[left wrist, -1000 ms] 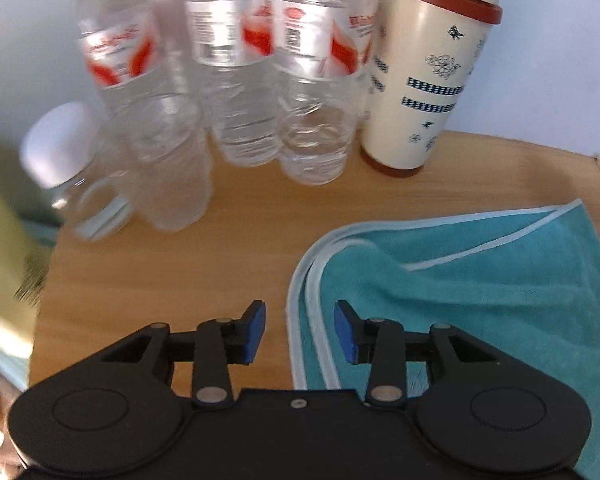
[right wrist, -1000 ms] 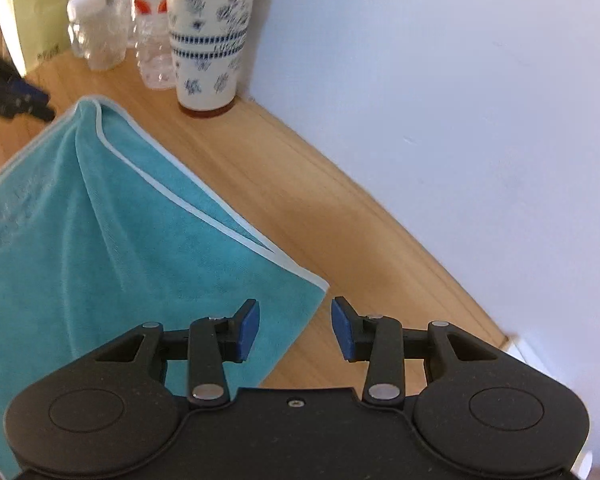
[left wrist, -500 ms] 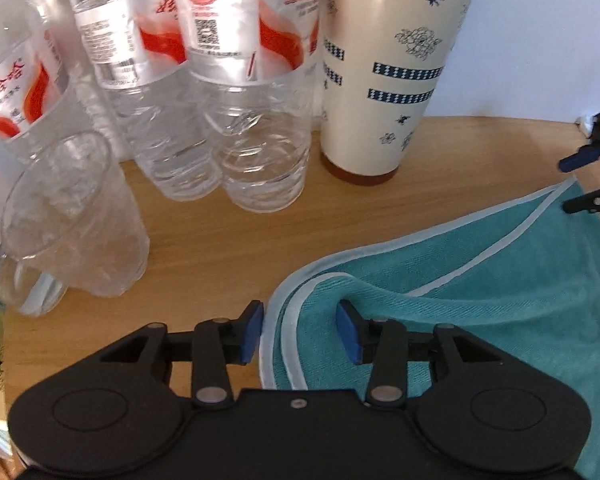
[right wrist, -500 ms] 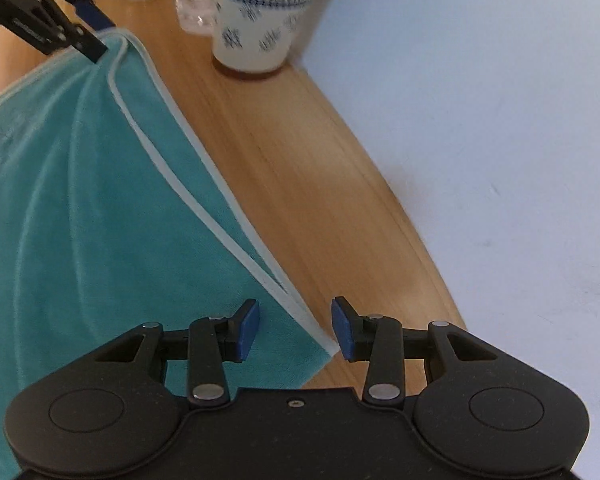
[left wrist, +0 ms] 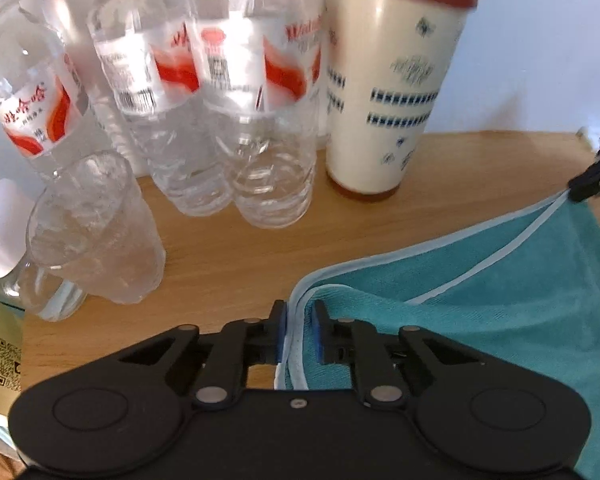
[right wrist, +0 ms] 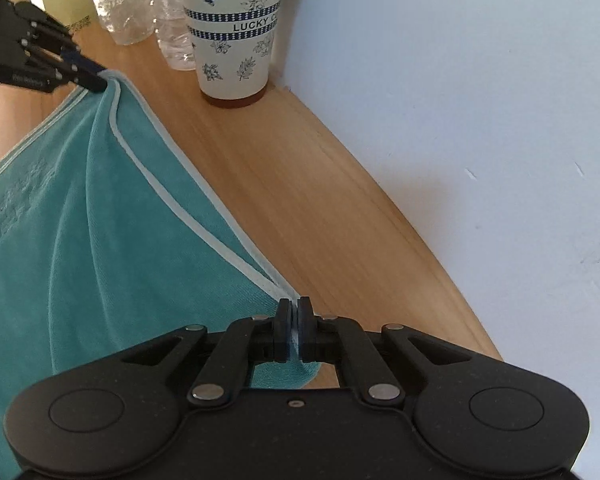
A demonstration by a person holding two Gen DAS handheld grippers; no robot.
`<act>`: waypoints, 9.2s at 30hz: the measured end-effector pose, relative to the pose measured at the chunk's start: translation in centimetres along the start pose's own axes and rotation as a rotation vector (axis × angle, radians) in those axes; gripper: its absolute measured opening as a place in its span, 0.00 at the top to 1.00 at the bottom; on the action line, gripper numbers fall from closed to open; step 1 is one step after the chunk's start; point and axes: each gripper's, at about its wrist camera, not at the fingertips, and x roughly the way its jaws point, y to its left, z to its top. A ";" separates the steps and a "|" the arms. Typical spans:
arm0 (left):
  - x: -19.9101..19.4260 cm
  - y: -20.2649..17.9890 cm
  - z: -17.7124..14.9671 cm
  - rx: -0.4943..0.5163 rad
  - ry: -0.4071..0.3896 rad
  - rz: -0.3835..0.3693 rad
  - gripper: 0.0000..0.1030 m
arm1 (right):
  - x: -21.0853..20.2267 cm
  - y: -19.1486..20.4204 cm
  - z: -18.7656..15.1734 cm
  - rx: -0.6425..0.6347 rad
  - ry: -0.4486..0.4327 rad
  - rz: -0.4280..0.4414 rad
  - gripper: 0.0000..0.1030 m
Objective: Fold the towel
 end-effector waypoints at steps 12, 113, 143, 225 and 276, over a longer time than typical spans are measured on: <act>1.0 -0.4 -0.5 0.044 0.024 -0.057 0.81 | 0.9 0.1 0.4 -0.051 -0.025 0.036 0.95; 0.5 -5.1 0.0 0.498 -0.109 0.036 0.97 | -6.6 14.4 -13.0 0.475 0.088 0.072 0.69; 0.4 -2.0 -1.2 0.275 -0.058 0.171 0.52 | -6.8 17.6 -11.4 0.433 0.070 -0.007 0.48; -11.9 -6.3 -17.1 -0.395 0.117 0.097 0.93 | -3.3 14.7 -2.1 -0.043 -0.227 -0.036 0.55; -14.7 -2.5 -19.8 -0.566 0.021 0.128 0.93 | 4.7 16.2 17.7 -0.069 -0.357 0.242 0.97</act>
